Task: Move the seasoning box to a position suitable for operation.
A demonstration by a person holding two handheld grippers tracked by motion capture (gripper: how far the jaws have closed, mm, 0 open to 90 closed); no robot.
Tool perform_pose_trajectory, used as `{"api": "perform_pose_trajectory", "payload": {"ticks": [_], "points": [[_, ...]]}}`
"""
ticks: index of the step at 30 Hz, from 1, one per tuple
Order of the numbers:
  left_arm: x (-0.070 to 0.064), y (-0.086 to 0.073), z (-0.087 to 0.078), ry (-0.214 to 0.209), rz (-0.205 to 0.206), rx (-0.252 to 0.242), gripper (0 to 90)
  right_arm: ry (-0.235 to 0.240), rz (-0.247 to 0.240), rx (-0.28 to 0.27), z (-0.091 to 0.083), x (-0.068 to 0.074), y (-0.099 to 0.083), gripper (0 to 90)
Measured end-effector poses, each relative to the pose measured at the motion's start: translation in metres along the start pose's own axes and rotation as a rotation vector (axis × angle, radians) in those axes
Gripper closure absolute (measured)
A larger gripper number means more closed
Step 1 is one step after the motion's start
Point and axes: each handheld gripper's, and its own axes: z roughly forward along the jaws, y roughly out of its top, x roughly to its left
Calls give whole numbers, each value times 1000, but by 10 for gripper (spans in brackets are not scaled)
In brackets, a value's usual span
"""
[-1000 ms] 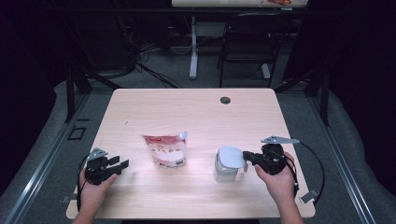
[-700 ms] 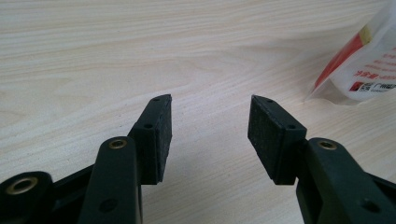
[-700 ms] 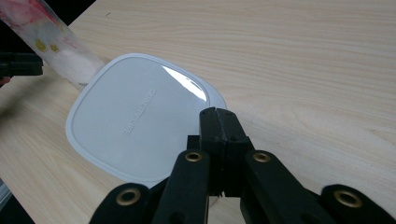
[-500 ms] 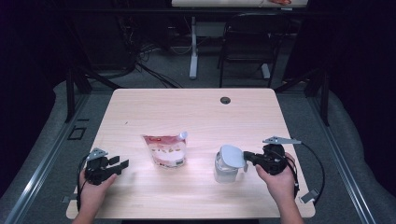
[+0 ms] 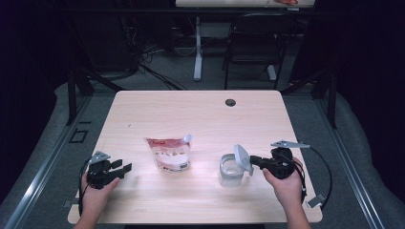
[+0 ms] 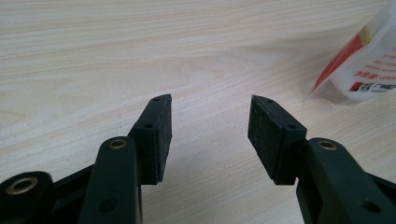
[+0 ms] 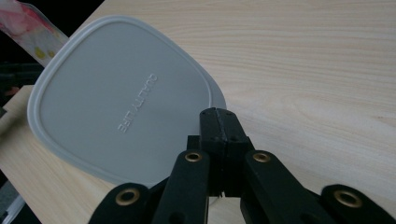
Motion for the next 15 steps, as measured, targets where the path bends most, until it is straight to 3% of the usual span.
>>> {"api": "perform_pose_trajectory", "payload": {"ticks": [7,15], "points": [[0,0,0,1,-1,0,497,33,40,-12,0,-5,-2,900],[0,0,0,0,0,-1,497,39,47,-12,0,-7,-2,899]]}}
